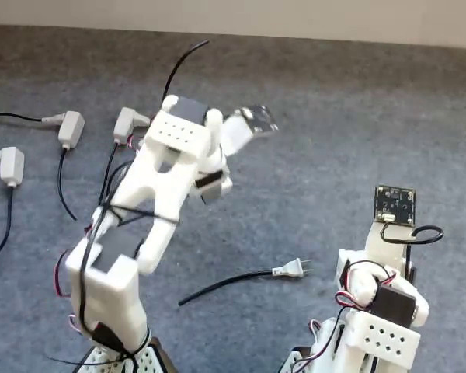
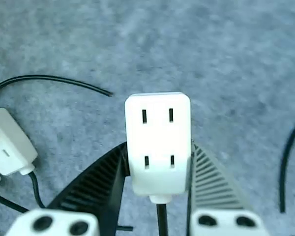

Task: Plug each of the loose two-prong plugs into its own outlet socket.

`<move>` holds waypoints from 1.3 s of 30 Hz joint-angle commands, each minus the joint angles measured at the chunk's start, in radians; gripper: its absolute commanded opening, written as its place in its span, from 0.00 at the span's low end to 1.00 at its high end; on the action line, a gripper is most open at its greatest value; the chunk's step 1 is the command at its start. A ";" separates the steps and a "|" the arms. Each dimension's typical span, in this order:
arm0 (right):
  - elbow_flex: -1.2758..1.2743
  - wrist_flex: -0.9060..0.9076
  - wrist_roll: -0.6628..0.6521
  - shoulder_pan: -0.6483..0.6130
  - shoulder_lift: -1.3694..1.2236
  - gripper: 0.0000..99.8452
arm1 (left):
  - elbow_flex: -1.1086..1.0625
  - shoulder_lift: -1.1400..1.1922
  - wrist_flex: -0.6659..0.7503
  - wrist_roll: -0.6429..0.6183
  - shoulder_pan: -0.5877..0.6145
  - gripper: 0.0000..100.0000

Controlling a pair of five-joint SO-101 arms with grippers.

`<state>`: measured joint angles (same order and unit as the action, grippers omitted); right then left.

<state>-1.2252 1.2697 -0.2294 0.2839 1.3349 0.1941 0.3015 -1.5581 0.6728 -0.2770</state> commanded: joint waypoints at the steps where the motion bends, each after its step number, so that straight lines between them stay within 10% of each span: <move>1: 0.007 -0.007 -0.012 -0.010 0.001 0.34 | -0.417 -0.302 0.146 0.048 -0.104 0.00; 7: 0.007 -0.007 -0.015 -0.015 0.001 0.34 | -0.928 -0.608 0.439 0.118 -0.173 0.00; 20: 0.005 -0.007 -0.018 -0.015 0.001 0.34 | -1.280 -0.667 0.736 0.192 -0.174 0.01; 27: 0.005 -0.007 -0.018 -0.016 0.001 0.34 | -1.305 -0.670 0.752 0.086 -0.154 0.21; 39: 0.005 -0.010 -0.018 -0.016 0.001 0.34 | -1.434 -1.251 0.675 0.009 -0.019 0.20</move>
<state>-1.2252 1.2697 -0.2371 0.2746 1.3349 -1.2451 -0.7219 -0.7864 0.6974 -0.3138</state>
